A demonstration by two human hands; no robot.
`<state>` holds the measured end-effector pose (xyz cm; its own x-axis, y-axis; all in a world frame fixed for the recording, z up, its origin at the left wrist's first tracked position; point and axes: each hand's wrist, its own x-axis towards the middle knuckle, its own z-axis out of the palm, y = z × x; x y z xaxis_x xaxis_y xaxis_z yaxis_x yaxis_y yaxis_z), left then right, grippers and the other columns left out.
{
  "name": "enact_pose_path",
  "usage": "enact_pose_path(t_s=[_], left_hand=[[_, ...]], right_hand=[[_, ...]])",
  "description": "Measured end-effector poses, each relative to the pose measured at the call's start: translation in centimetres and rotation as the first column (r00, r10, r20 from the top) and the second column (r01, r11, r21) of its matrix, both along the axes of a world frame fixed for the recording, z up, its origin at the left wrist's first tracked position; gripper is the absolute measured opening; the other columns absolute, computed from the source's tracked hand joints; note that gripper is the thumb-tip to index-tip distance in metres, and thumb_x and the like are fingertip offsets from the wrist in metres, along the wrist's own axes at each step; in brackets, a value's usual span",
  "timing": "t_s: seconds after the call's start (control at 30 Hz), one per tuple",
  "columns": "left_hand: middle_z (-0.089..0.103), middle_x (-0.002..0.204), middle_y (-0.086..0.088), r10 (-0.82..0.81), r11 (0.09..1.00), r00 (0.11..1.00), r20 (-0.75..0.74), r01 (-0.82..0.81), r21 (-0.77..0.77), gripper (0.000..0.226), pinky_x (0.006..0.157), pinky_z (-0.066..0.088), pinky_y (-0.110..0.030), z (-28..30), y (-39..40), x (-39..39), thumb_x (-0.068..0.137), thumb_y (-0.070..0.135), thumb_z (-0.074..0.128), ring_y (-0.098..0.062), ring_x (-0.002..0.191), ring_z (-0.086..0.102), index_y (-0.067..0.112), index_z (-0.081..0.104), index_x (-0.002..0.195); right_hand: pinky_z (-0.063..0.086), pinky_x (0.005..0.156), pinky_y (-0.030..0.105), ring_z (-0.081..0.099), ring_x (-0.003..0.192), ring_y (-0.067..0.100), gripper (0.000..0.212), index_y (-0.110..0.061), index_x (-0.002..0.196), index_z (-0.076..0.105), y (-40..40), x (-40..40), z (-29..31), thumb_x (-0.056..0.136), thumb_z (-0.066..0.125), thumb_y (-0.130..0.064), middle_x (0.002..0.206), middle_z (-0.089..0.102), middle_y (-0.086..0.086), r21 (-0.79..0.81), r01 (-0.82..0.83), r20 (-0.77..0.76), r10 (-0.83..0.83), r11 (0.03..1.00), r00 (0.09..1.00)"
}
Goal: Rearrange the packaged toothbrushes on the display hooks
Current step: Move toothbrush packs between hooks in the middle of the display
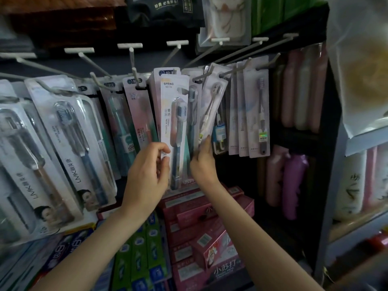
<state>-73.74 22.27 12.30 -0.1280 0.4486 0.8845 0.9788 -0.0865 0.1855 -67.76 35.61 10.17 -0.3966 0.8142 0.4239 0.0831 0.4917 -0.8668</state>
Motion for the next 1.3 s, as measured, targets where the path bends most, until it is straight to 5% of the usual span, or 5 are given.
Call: enact_pose_path(t_s=[0.27, 0.4, 0.8, 1.0, 1.3], left_hand=[[0.047, 0.081, 0.007, 0.004, 1.0, 1.0, -0.011, -0.004, -0.007, 0.013, 0.059, 0.041, -0.02, 0.2, -0.4, -0.2, 0.09, 0.007, 0.053, -0.008, 0.068, 0.047, 0.016, 0.05, 0.099], [0.047, 0.079, 0.007, -0.003, 1.0, 1.0, -0.004, 0.003, -0.015, 0.013, 0.06, 0.041, -0.019, 0.2, -0.4, -0.2, 0.09, 0.007, 0.053, -0.009, 0.065, 0.049, 0.015, 0.051, 0.1], [0.038, 0.078, 0.025, 0.017, 0.999, 1.0, 0.008, -0.017, -0.039, 0.011, 0.059, 0.034, -0.006, -0.2, -0.8, -0.6, 0.09, 0.007, 0.054, 0.003, 0.067, 0.047, 0.012, 0.053, 0.1], [0.039, 0.081, 0.026, -0.002, 0.999, 1.0, -0.006, 0.002, -0.039, 0.011, 0.064, 0.036, -0.005, 0.0, -0.9, -0.7, 0.09, 0.008, 0.053, 0.004, 0.068, 0.048, 0.013, 0.053, 0.1], [0.04, 0.08, 0.024, -0.028, 0.999, 1.0, -0.01, 0.028, -0.019, 0.013, 0.067, 0.036, -0.004, -0.2, -1.1, -0.4, 0.09, 0.007, 0.053, 0.004, 0.072, 0.048, 0.016, 0.051, 0.1]], right_hand=[[0.029, 0.11, 0.041, 0.03, 0.135, 0.034, 0.063, -0.013, 0.149, 0.001, 0.1, 1.0, 0.6, 0.094, 0.031, -0.001, 0.152, 0.021, 0.016, -0.06, -0.025, -0.022, 0.024, 0.998, 0.999], [0.037, 0.089, 0.026, 0.045, 0.122, 0.028, 0.049, -0.014, 0.145, 0.022, 1.0, 2.5, 1.3, 0.097, 0.032, -0.005, 0.135, 0.046, 0.011, -0.157, 0.0, -0.128, -0.021, 0.988, 0.992], [0.034, 0.107, 0.042, 0.04, 0.129, 0.031, 0.053, -0.01, 0.147, 0.017, 5.0, 4.0, 5.2, 0.099, 0.039, -0.017, 0.143, 0.04, 0.014, -0.179, 0.085, -0.114, -0.107, 0.98, 0.988], [0.043, 0.097, 0.039, 0.05, 0.115, 0.031, 0.051, -0.002, 0.127, 0.035, 5.1, 3.9, 6.2, 0.087, 0.062, -0.016, 0.126, 0.049, 0.016, -0.115, 0.095, -0.113, -0.108, 0.989, 0.988], [0.04, 0.1, 0.033, 0.046, 0.121, 0.022, 0.068, -0.01, 0.142, 0.023, 2.7, 5.8, 6.6, 0.086, 0.062, -0.015, 0.14, 0.04, 0.005, -0.076, 0.019, -0.21, -0.035, 0.997, 0.977]])
